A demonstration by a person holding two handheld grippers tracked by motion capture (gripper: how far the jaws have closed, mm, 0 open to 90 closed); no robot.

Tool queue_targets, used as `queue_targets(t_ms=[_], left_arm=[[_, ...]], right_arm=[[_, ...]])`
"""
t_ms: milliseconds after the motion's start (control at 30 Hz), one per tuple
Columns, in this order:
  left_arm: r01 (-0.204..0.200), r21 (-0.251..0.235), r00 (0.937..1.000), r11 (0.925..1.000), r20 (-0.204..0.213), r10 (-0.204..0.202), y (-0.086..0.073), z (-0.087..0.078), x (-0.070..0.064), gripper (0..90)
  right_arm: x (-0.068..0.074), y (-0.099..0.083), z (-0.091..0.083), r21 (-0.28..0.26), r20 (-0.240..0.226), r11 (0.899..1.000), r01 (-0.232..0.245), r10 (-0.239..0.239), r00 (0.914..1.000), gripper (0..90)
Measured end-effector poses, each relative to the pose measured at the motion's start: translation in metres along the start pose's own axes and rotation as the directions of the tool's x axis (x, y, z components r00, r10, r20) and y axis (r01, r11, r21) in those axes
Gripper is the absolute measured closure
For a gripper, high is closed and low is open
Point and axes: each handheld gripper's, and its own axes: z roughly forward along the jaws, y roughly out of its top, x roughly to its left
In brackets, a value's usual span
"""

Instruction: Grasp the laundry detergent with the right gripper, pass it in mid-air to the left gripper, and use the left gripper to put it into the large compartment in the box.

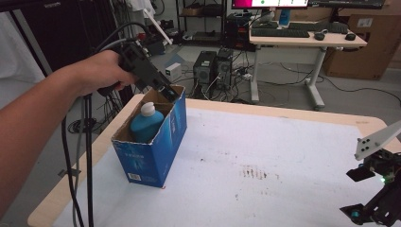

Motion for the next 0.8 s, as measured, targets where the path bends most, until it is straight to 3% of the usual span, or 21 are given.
queue_targets(t_ms=[100, 200, 400, 533, 600, 700, 800], left_arm=[[-0.016, 0.002, 0.9999, 0.9999, 0.004, 0.016, 0.009, 0.007, -0.006, 6.4], [-0.017, -0.001, 0.9998, 0.9998, -0.009, 0.017, 0.017, 0.010, -0.010, 1.6], [-0.076, 0.015, 0.9965, 0.9970, -0.033, 0.076, 0.031, 0.019, -0.021, 1.6], [-0.147, 0.033, 0.9881, 0.9885, -0.040, 0.149, 0.040, 0.030, -0.033, 1.6], [-0.157, 0.045, 0.9863, 0.9865, -0.043, 0.159, 0.044, 0.036, -0.038, 1.7], [-0.201, 0.060, 0.9794, 0.9777, -0.003, 0.202, 0.049, 0.049, -0.045, 1.6], [-0.218, 0.072, 0.9759, 0.9732, 0.017, 0.218, 0.053, 0.060, -0.051, 1.7]], right_arm=[[0.000, 0.000, -0.001, -0.007, 0.001, 1.000, -0.002, 0.002, 1.0000, 0.8], [0.000, -0.001, -0.002, -0.008, 0.006, 1.000, -0.004, 0.004, 1.0000, 0.8], [0.000, -0.002, -0.004, -0.016, 0.010, 1.000, -0.005, 0.005, 0.9999, 0.8], [0.000, -0.002, -0.005, -0.015, 0.010, 1.000, -0.006, 0.006, 0.9999, 0.8], [0.000, -0.001, -0.005, -0.016, 0.013, 1.000, -0.009, 0.009, 0.9999, 0.8], [0.000, 0.000, -0.005, -0.017, 0.015, 1.000, -0.005, 0.005, 0.9999, 0.8], [0.001, 0.000, -0.004, -0.016, 0.012, 1.000, -0.007, 0.007, 0.9999, 0.8]])
